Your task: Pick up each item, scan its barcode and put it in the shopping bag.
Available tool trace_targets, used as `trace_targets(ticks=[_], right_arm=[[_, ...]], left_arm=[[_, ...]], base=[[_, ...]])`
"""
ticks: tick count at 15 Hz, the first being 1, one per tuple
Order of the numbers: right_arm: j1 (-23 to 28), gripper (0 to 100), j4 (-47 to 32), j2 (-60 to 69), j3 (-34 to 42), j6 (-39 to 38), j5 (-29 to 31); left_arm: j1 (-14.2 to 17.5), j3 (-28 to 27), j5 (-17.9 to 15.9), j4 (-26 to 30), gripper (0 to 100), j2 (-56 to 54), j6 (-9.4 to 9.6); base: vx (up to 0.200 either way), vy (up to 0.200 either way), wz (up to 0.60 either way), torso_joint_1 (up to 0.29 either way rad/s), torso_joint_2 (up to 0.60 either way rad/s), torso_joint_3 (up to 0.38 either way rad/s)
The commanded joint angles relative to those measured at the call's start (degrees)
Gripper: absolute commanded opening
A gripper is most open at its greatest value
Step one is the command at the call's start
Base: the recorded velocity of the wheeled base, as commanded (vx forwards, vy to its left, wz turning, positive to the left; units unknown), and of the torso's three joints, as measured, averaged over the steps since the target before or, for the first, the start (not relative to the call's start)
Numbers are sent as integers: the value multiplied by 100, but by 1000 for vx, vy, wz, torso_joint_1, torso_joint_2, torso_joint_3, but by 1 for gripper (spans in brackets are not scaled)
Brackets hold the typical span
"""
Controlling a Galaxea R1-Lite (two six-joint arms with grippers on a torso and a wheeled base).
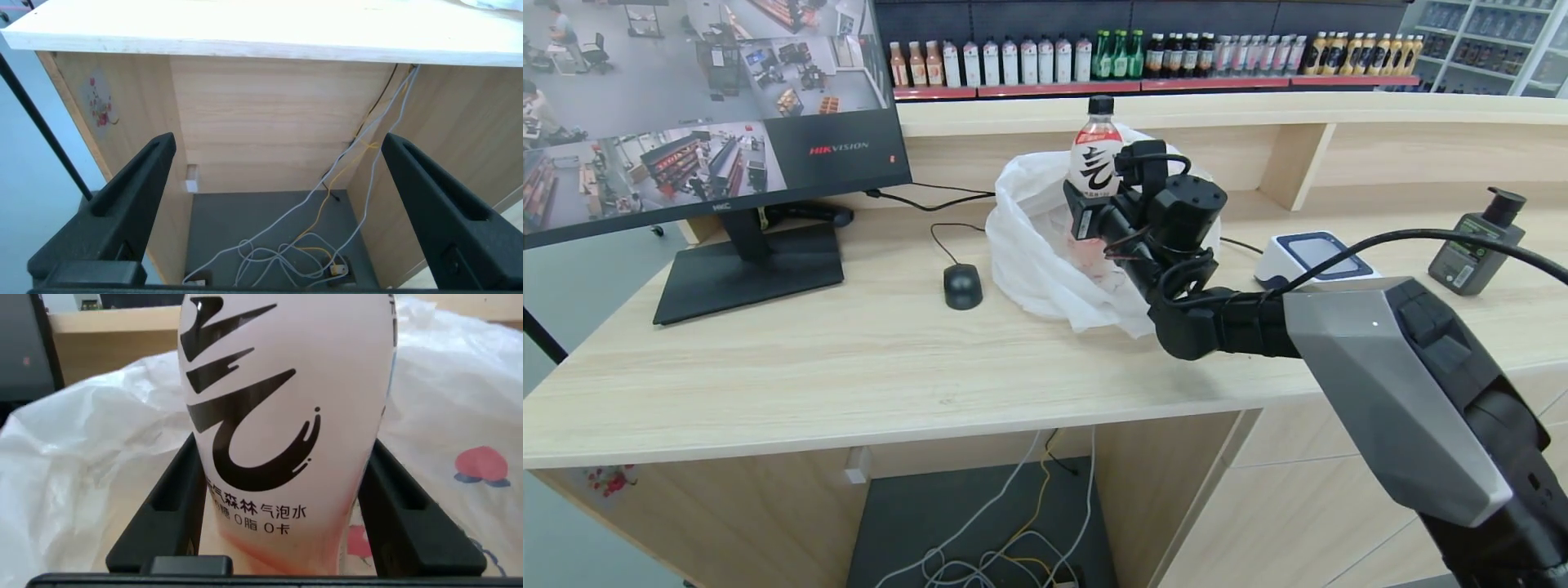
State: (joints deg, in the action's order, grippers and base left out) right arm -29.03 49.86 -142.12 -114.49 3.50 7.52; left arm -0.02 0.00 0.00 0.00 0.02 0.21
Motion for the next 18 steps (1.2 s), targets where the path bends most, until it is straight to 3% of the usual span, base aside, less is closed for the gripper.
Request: trace_targets(ticks=[1, 18], right_arm=[[-7, 0, -20, -176, -10, 2, 4], [-209, 0, -117, -237, -10, 72, 179]], left_arm=[[2, 0, 0, 0, 100, -2, -3], [2, 0, 0, 0, 100, -2, -3]], base=[[0, 0, 0, 0, 0, 0], [0, 0, 0, 0, 0, 0]])
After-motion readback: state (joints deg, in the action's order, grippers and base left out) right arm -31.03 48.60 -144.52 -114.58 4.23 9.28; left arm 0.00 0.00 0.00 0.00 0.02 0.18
